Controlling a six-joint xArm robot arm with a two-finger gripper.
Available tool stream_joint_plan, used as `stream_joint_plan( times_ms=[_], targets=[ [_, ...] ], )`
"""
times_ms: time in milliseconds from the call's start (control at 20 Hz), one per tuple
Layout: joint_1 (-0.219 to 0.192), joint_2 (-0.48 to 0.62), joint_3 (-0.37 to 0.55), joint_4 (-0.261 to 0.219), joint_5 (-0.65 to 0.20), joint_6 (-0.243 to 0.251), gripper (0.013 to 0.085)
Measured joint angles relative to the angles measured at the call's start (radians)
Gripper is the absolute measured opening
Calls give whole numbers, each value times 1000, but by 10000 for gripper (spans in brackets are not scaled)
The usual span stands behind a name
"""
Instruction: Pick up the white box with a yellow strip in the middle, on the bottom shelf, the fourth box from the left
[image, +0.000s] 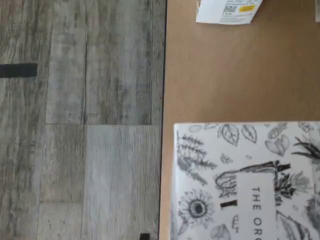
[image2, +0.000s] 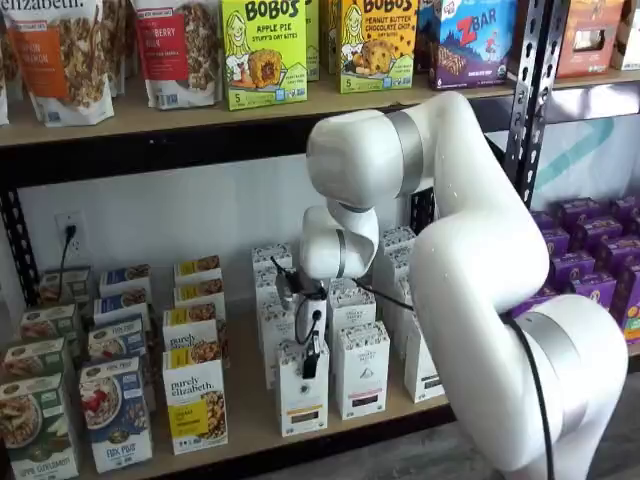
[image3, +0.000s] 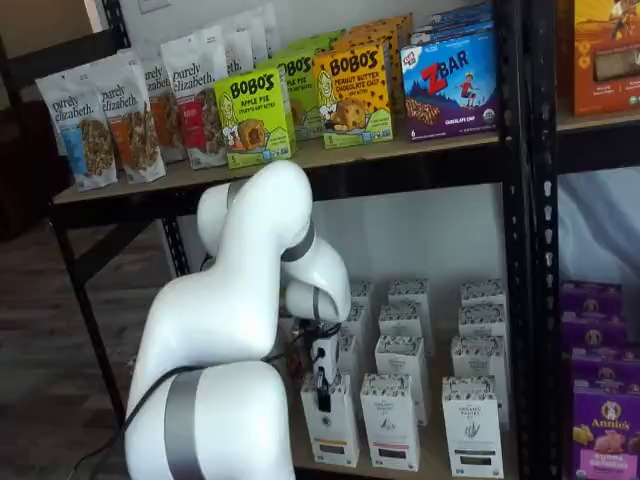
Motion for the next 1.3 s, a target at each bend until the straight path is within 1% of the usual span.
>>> stream_joint_plan(
  times_ms=[100, 300, 550, 1000, 1050, 1100, 1150, 1200, 1250, 1300],
  targets=[
    [1, 0, 3, 6, -6, -5, 650],
    [1, -2, 8, -12, -20, 10, 650],
    [1, -1, 6, -33, -17, 29, 650],
    [5, 4, -13, -25, 19, 28, 650],
    [5, 5, -15, -20, 23, 24, 610],
    [5, 5, -16, -18, 25, 22, 610],
    [5, 5, -16, -16, 26, 21, 570],
    [6, 5, -17, -14, 27, 20, 570],
    [6, 5, -17, -14, 28, 20, 530],
    [6, 5, -18, -14, 29, 20, 530]
  ],
)
